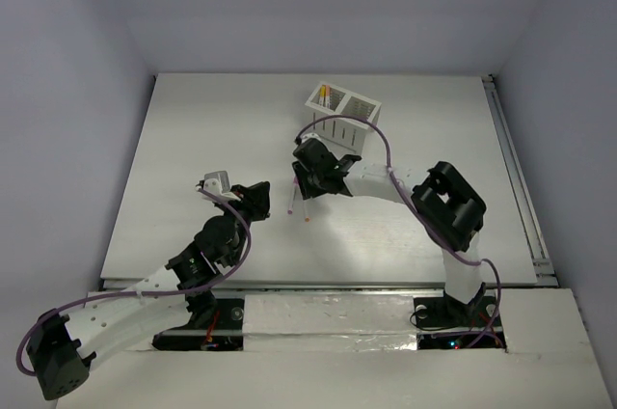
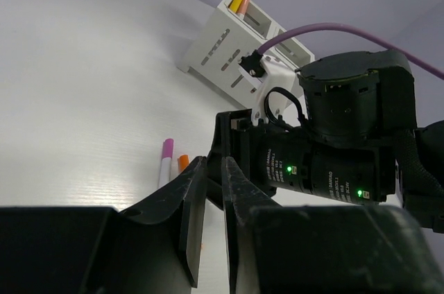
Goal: Sort the stationery into containers
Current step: Pick up the pen from the center of the board.
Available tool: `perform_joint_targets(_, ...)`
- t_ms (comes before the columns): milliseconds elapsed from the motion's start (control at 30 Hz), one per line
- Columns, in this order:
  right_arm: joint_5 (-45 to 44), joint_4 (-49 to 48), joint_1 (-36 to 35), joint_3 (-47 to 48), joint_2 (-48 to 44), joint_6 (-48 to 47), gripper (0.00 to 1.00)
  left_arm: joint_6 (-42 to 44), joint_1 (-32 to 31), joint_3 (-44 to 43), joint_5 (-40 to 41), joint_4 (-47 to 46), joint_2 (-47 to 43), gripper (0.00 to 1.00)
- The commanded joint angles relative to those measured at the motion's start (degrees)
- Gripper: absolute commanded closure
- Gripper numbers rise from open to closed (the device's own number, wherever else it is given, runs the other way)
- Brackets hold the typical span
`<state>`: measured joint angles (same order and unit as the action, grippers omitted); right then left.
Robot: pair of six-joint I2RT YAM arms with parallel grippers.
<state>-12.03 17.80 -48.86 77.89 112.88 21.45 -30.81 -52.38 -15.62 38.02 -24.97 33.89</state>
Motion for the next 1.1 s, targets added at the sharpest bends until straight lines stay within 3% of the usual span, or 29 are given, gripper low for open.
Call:
perform_joint_targets(0,-0.7,0.0,-0.6,3.6,2.3,0.3,0.54,0.0,0.3,-0.9,0.1,-1.1,-0.6,0.88)
perform_joint_targets(367,-5.9,5.1,-0.6,7.5,8.5,-0.6,0.65,0.0,0.3,-0.8,0.0,-1.1,-0.8,0.87)
perform_joint_targets(400,-8.0,5.7,-0.6,7.5,8.6,-0.6,0.75,0.0,0.3,-0.8,-0.1,-1.2,-0.8,0.87)
perform_joint_targets(533,-9.8,6.1,-0.6,6.4,7.4,-0.7,0.93,0.0,0.3,-0.7,0.1,-1.4,-0.5,0.87)
perform_joint_targets(633,-9.9,4.4,-0.6,4.8,5.0,-0.6,1.0,-0.1,0.3,-0.9,0.0,-1.5,-0.2,0.87)
perform_joint_targets(833,-12.0,-7.4,-0.6,0.2,-4.7,-2.5,1.0,-0.1,0.3,-0.6,0.3,-2.0,-0.3,0.87)
perform_joint_targets(1067,-12.5,-16.8,4.6,5.4,-9.0,-5.0,1.0,-0.2,0.3,-0.8,2.4,-2.0,-1.6,0.79)
